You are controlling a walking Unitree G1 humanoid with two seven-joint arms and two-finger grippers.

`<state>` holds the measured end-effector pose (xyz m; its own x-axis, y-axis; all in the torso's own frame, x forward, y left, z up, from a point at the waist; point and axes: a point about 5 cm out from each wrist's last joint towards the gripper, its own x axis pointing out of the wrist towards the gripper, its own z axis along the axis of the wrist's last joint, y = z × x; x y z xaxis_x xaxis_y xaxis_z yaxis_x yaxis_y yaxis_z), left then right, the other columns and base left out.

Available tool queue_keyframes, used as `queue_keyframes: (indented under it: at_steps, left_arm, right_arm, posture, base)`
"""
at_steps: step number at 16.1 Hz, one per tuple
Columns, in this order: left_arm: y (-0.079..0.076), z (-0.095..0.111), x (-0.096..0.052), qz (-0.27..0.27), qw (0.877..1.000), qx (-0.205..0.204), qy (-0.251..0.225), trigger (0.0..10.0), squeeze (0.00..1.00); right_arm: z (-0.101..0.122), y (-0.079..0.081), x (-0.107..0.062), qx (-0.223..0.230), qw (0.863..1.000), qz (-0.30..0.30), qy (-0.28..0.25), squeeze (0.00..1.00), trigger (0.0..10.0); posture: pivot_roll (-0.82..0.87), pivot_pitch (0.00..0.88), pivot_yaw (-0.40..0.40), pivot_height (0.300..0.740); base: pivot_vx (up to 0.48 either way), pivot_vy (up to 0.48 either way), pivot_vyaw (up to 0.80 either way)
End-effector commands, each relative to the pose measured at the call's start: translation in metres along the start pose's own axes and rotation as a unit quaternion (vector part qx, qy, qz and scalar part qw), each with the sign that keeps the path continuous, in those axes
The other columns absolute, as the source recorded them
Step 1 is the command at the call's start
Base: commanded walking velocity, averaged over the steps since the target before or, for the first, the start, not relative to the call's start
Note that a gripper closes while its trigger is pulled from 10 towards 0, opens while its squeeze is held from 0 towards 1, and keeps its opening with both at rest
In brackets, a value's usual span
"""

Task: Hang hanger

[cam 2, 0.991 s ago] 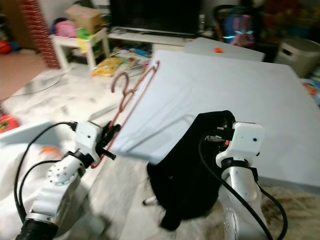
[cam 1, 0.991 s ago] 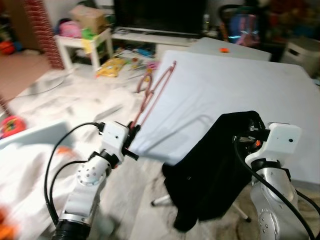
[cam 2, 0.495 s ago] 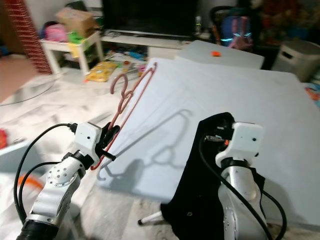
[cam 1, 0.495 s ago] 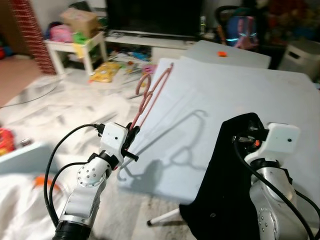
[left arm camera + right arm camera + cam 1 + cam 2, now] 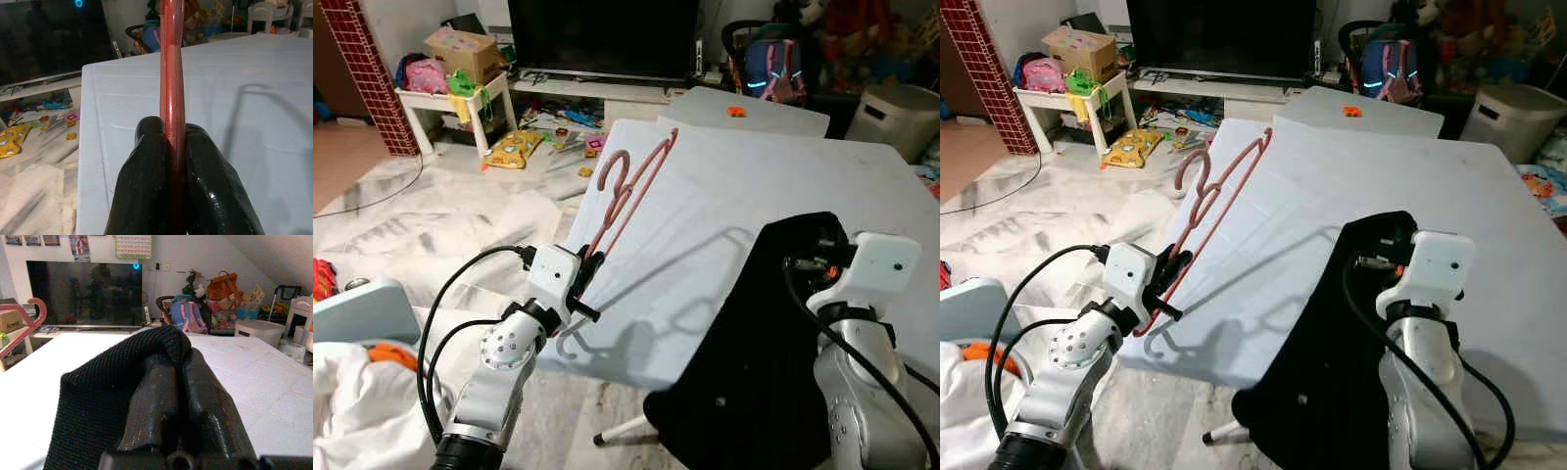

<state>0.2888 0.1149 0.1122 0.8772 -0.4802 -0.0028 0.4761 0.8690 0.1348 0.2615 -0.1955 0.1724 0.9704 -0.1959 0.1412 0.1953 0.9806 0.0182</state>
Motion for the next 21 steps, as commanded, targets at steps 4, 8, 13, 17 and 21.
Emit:
queue_keyframes:
  at_steps: [4,8,13,17,21]
  left_arm:
    - [-0.006,0.004,0.003,-0.008,1.0,-0.002,-0.007,10.0,0.0]
    - [-0.006,0.004,0.002,0.009,1.0,-0.004,-0.011,10.0,0.0]
    - [-0.005,0.002,-0.003,0.038,0.999,-0.009,-0.014,10.0,0.0]
    - [-0.011,0.001,-0.003,0.042,0.999,-0.017,-0.013,10.0,0.0]
    - [-0.008,0.001,-0.002,0.04,0.999,-0.014,-0.01,10.0,0.0]
  right_arm:
    - [0.03,0.01,0.05,0.001,0.998,0.029,-0.058,0.0,10.0]
    - [0.118,-0.005,0.135,0.029,0.988,0.018,-0.152,0.0,10.0]
    - [0.228,-0.023,0.158,0.013,0.961,0.008,-0.277,0.0,10.0]
    - [0.237,-0.024,0.16,-0.005,0.954,0.031,-0.299,0.0,10.0]
    - [0.1,-0.012,0.156,-0.079,0.98,0.118,-0.137,0.0,10.0]
  posture:
    - [0.07,0.0,-0.051,0.74]
    - [0.12,0.0,-0.097,0.74]
    - [0.14,0.0,-0.151,0.74]
    - [0.13,0.0,-0.159,0.74]
    - [0.12,0.0,-0.139,0.74]
  base:
    - [0.0,0.0,0.0]
    - [0.0,0.0,0.0]
    - [0.0,0.0,0.0]
    - [0.0,0.0,0.0]
    - [0.0,0.0,0.0]
